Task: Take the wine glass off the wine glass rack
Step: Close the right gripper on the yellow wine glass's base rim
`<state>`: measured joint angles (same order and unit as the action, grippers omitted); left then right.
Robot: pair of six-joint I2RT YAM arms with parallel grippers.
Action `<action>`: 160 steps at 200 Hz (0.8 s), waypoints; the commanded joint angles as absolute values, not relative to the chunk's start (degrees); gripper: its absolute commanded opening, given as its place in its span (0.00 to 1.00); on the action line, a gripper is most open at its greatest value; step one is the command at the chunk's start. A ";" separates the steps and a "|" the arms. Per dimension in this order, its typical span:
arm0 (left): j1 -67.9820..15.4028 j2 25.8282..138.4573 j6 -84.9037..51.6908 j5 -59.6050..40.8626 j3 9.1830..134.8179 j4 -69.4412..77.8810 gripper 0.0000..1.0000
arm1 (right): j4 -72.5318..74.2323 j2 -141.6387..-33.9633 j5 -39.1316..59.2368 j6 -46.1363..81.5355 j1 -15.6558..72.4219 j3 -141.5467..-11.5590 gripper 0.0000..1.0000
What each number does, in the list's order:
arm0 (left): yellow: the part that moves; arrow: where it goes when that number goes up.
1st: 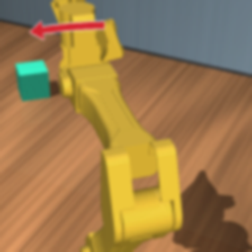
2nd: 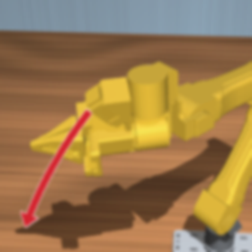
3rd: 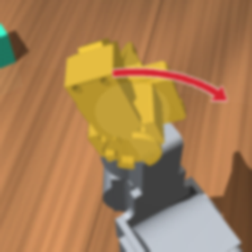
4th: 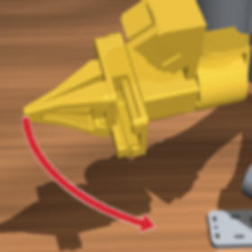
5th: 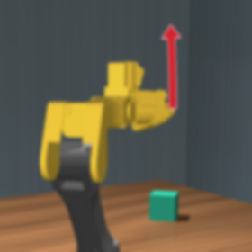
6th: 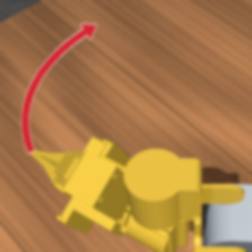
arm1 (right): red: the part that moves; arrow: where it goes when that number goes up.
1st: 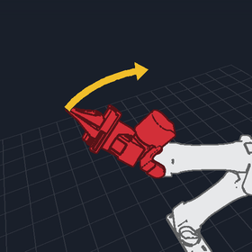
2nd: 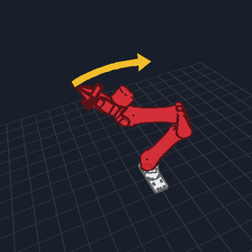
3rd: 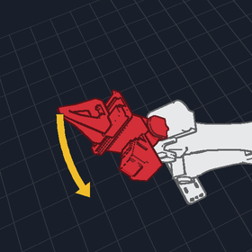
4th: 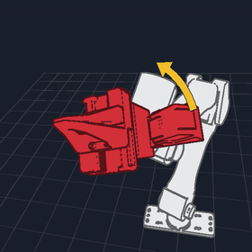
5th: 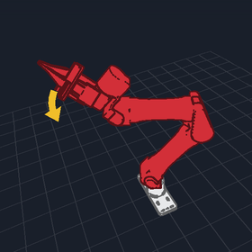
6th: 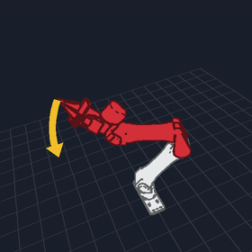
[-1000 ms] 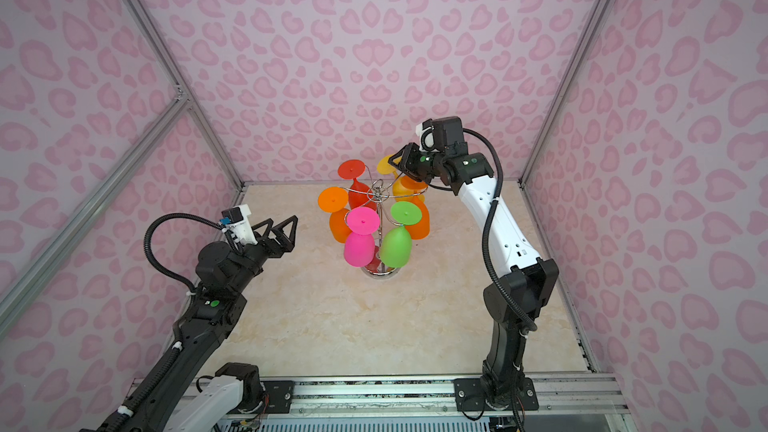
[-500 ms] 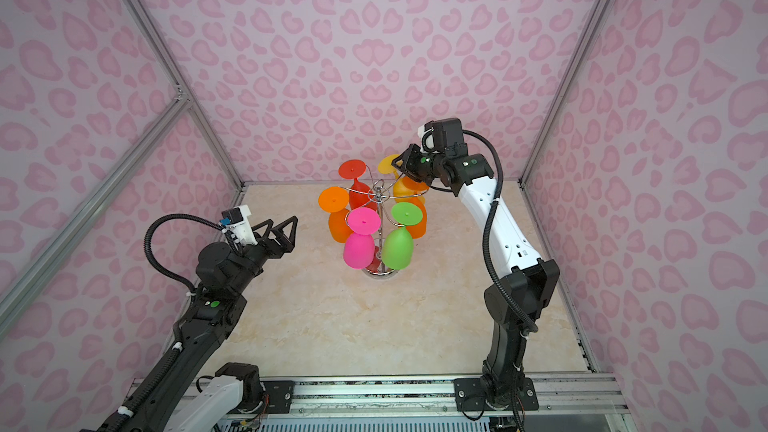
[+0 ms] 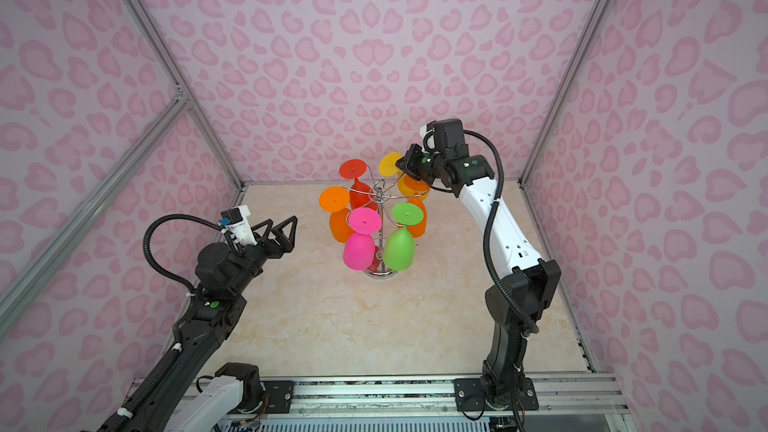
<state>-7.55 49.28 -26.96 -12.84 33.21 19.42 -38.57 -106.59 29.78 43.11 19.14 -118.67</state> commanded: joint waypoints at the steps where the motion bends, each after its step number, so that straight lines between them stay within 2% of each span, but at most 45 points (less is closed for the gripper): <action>1: -7.56 49.07 -26.98 -12.76 33.05 21.25 0.98 | -39.95 -106.61 29.47 44.03 19.22 -118.05 0.02; 160: -7.56 49.83 -27.07 -13.31 33.59 21.25 0.98 | -34.20 -102.25 31.82 47.85 17.56 -114.15 0.00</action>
